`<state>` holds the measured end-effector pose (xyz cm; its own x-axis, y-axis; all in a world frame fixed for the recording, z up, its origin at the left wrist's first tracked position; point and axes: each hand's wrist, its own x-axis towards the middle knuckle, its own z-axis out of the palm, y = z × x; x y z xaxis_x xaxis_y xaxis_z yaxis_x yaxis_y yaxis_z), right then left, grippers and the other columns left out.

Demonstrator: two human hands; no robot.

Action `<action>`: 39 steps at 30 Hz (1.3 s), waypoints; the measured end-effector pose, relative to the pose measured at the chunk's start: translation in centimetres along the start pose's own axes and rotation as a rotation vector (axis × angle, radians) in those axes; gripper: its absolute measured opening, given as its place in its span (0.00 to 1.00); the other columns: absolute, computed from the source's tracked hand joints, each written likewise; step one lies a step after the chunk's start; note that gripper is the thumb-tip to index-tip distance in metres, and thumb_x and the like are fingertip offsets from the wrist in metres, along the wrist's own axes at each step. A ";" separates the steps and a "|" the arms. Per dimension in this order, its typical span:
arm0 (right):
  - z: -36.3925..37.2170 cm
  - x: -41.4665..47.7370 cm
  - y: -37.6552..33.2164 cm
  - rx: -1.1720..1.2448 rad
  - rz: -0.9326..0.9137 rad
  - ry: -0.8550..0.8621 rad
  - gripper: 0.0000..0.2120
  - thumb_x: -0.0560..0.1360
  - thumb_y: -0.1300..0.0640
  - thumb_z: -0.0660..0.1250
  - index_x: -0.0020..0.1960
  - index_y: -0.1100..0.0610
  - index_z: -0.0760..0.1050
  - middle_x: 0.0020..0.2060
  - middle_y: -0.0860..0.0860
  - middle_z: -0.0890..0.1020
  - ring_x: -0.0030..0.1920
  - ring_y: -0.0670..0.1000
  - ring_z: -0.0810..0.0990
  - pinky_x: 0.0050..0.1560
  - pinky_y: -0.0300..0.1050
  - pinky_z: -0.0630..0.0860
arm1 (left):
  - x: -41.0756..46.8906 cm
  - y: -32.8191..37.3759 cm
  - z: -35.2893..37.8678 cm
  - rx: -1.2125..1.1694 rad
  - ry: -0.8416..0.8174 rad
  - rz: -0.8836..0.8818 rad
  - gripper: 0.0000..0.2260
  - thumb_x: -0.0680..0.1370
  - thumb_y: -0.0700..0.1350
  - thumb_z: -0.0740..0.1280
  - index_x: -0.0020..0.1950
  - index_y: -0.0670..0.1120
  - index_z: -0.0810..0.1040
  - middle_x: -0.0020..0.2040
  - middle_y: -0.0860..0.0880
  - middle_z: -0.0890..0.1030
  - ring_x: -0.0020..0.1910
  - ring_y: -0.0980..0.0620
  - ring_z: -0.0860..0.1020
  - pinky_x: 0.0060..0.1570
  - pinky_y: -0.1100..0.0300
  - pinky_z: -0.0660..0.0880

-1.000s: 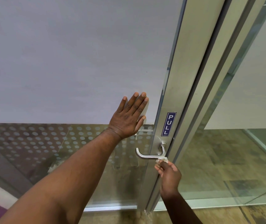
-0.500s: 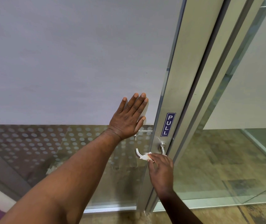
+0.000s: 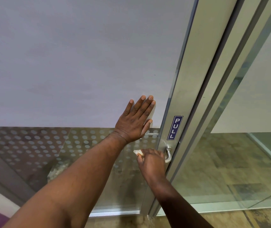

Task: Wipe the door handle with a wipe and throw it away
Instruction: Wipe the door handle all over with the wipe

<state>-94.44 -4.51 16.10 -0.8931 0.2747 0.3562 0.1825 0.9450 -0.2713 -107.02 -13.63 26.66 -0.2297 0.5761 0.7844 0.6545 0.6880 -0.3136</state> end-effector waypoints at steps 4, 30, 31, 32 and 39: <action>-0.2 0.2 -0.3 -0.035 -0.021 -0.047 0.15 0.75 0.46 0.63 0.57 0.47 0.82 0.51 0.46 0.85 0.53 0.51 0.79 0.57 0.50 0.67 | -0.1 0.0 0.0 -0.001 -0.003 0.005 0.32 0.84 0.56 0.54 0.83 0.45 0.47 0.83 0.47 0.42 0.83 0.47 0.42 0.80 0.46 0.38; -6.0 -3.1 -0.6 0.801 0.157 0.135 0.16 0.71 0.63 0.76 0.53 0.44 0.84 0.47 0.44 0.84 0.49 0.43 0.82 0.53 0.40 0.78 | -9.2 4.0 -6.1 -0.530 -0.441 -0.241 0.16 0.81 0.53 0.59 0.64 0.49 0.79 0.59 0.48 0.83 0.56 0.46 0.81 0.55 0.53 0.76; -5.9 -3.1 -1.0 0.854 0.154 0.127 0.18 0.71 0.64 0.75 0.51 0.43 0.83 0.47 0.42 0.85 0.48 0.41 0.83 0.51 0.36 0.77 | -9.9 4.3 -6.4 -0.555 -0.525 -0.337 0.17 0.80 0.55 0.56 0.61 0.52 0.80 0.54 0.50 0.85 0.52 0.47 0.82 0.49 0.54 0.76; -5.8 -3.3 -1.4 0.892 0.151 0.123 0.19 0.70 0.65 0.76 0.50 0.41 0.82 0.46 0.41 0.85 0.47 0.40 0.83 0.49 0.32 0.76 | -10.7 4.4 -6.6 -0.592 -0.568 -0.443 0.19 0.78 0.57 0.55 0.59 0.52 0.80 0.50 0.51 0.85 0.48 0.48 0.82 0.44 0.55 0.76; -3.5 -5.1 -3.4 1.013 0.121 0.027 0.23 0.71 0.72 0.68 0.50 0.44 0.79 0.47 0.46 0.83 0.46 0.45 0.84 0.50 0.40 0.81 | -14.0 5.2 -7.9 -1.094 -0.484 -1.021 0.16 0.78 0.35 0.66 0.46 0.56 0.86 0.43 0.58 0.87 0.41 0.62 0.81 0.45 0.61 0.76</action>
<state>-89.06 -8.53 18.29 -0.8799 0.3745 0.2926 -0.1734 0.3202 -0.9313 -94.72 -21.59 18.25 -0.9430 0.3148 0.1077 0.2187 0.3427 0.9136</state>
